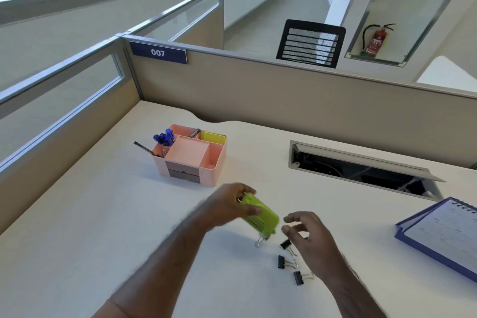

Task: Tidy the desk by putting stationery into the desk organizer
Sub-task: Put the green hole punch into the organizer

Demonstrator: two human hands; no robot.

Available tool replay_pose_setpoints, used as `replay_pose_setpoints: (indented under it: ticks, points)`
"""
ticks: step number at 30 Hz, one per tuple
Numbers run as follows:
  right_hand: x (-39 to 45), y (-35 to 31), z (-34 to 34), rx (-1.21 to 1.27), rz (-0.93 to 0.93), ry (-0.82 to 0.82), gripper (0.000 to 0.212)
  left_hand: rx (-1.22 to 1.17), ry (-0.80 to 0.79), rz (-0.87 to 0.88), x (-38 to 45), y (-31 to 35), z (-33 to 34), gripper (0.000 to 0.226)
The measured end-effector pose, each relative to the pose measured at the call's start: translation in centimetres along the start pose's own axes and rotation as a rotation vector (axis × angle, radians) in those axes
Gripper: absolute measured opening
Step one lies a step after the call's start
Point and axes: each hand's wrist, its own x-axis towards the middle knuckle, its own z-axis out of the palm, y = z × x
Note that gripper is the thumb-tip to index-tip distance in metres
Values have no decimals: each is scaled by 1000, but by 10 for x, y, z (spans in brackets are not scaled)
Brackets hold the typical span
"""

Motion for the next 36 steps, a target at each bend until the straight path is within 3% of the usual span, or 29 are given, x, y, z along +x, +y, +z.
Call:
replay_pose_setpoints:
  ticks: [3,8,11,14,19,25,36]
  points:
    - [-9,9,-18,24,53,98,13,6,193,19,6,7,-44,51]
    - [-33,36,-46,7,156,151,18,259,612,70,19,23,-108,49]
    - [-48,46,-58,-1,226,187,23,296,732,69,30,30,-118,49]
    - [-62,49,-66,-13,290,220,30,402,740,29,45,31,-113,51]
    - [-78,52,-77,-1,359,251,18,497,696,-33,67,23,-102,56]
    - [-93,52,-85,-1,408,305,33,455,697,-144,82,24,-110,57]
    - [-97,48,-87,-11,412,245,33,667,579,-183,92,6,-86,44]
